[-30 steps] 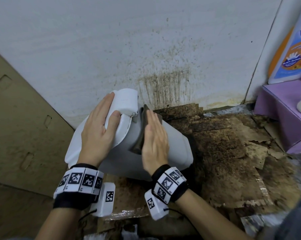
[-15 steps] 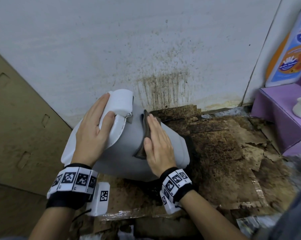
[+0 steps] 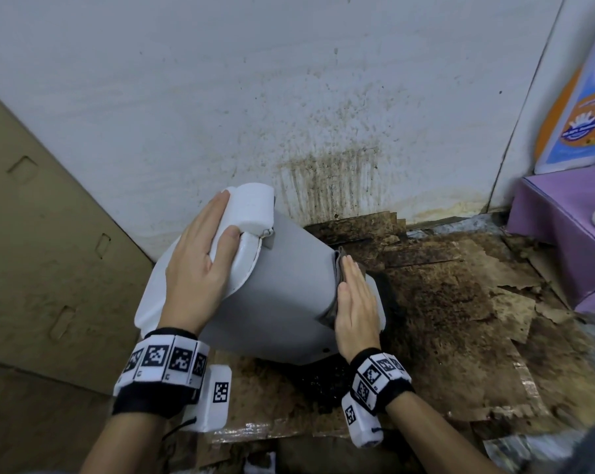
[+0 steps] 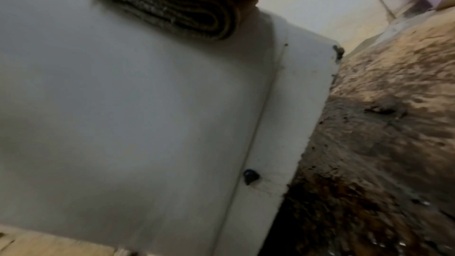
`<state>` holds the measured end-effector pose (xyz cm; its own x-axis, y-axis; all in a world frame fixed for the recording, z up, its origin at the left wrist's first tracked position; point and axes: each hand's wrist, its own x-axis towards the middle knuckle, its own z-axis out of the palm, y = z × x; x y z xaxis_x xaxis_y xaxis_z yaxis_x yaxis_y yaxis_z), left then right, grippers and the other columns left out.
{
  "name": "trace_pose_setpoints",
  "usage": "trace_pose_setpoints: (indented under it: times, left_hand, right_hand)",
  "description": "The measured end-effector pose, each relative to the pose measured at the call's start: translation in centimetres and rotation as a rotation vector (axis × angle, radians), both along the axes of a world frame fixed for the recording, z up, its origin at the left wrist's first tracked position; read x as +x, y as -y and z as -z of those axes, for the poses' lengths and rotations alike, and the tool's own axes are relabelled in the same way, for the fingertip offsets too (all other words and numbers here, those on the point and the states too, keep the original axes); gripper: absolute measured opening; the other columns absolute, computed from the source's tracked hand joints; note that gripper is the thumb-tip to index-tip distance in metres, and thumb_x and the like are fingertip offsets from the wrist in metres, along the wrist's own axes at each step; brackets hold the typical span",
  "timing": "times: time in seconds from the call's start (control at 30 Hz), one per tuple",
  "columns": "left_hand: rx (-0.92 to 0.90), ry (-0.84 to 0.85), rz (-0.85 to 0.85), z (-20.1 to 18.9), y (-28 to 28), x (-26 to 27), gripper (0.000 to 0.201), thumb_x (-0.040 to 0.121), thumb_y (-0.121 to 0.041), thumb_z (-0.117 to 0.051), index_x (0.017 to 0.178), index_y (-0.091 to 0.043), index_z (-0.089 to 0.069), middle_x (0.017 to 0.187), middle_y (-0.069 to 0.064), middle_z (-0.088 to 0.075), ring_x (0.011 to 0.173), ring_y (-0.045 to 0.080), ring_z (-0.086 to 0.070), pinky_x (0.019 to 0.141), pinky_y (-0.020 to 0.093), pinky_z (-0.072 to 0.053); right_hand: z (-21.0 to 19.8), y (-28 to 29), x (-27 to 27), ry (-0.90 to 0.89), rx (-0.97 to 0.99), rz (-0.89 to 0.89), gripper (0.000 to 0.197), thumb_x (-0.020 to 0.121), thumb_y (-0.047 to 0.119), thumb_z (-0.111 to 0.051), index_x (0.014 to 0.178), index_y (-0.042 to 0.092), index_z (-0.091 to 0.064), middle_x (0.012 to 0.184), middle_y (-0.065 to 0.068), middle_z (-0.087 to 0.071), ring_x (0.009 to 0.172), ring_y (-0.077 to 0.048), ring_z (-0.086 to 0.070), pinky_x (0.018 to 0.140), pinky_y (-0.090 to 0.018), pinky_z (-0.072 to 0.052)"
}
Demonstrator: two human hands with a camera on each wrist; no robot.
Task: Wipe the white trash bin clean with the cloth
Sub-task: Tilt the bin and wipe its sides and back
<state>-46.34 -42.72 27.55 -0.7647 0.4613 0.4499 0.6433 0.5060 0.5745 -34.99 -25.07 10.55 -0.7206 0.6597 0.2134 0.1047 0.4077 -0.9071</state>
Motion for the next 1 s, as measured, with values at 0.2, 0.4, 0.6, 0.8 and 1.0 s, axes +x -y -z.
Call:
trace_pose_setpoints:
  times: [0.2, 0.4, 0.6, 0.8, 1.0]
  left_hand:
    - [-0.019, -0.016, -0.004, 0.0, -0.5, 0.2, 0.059, 0.102, -0.053, -0.032, 0.156, -0.032, -0.040, 0.160, -0.017, -0.039, 0.146, 0.000, -0.033, 0.109, 0.002, -0.017]
    - [-0.025, -0.028, 0.026, 0.1, -0.6, 0.2, 0.063, 0.101, -0.057, -0.030, 0.157, -0.029, -0.039, 0.161, -0.013, -0.038, 0.148, 0.005, -0.034, 0.118, 0.019, -0.024]
    - [-0.006, -0.021, 0.027, 0.2, -0.4, -0.1, 0.061, 0.102, -0.055, -0.031, 0.156, -0.028, -0.040, 0.161, -0.013, -0.039, 0.147, 0.003, -0.033, 0.114, 0.007, -0.019]
    - [-0.006, 0.005, 0.051, 0.1, 0.0, -0.1, 0.061, 0.102, -0.056, -0.032, 0.157, -0.029, -0.038, 0.162, -0.015, -0.037, 0.149, 0.001, -0.031, 0.121, 0.024, -0.023]
    - [0.011, 0.022, 0.064, 0.1, 0.2, -0.2, 0.061, 0.102, -0.056, -0.033, 0.157, -0.030, -0.038, 0.162, -0.013, -0.037, 0.149, 0.002, -0.031, 0.123, 0.036, -0.026]
  right_hand:
    - [-5.2, 3.0, -1.9, -0.085, 0.028, -0.012, 0.066, 0.101, 0.051, -0.012, 0.158, 0.022, -0.029, 0.166, 0.008, -0.026, 0.153, -0.003, -0.016, 0.126, -0.037, -0.017]
    - [-11.4, 4.5, -4.4, -0.099, -0.034, -0.187, 0.068, 0.101, 0.047, -0.005, 0.161, 0.020, -0.020, 0.168, 0.008, -0.018, 0.154, 0.000, -0.008, 0.127, -0.033, -0.008]
    - [-10.6, 2.6, -4.6, -0.097, 0.010, -0.312, 0.059, 0.106, 0.038, -0.015, 0.162, 0.020, -0.016, 0.169, 0.009, -0.013, 0.154, 0.000, -0.006, 0.128, -0.033, -0.008]
    - [-6.1, -1.4, -3.5, -0.032, -0.106, -0.326, 0.055, 0.106, 0.036, -0.020, 0.160, 0.024, -0.023, 0.167, 0.011, -0.021, 0.152, 0.001, -0.015, 0.128, -0.032, -0.013]
    - [-0.9, -5.4, -1.2, 0.157, -0.244, -0.200, 0.048, 0.111, 0.030, -0.027, 0.159, 0.023, -0.029, 0.165, 0.006, -0.029, 0.150, -0.006, -0.025, 0.127, -0.036, -0.017]
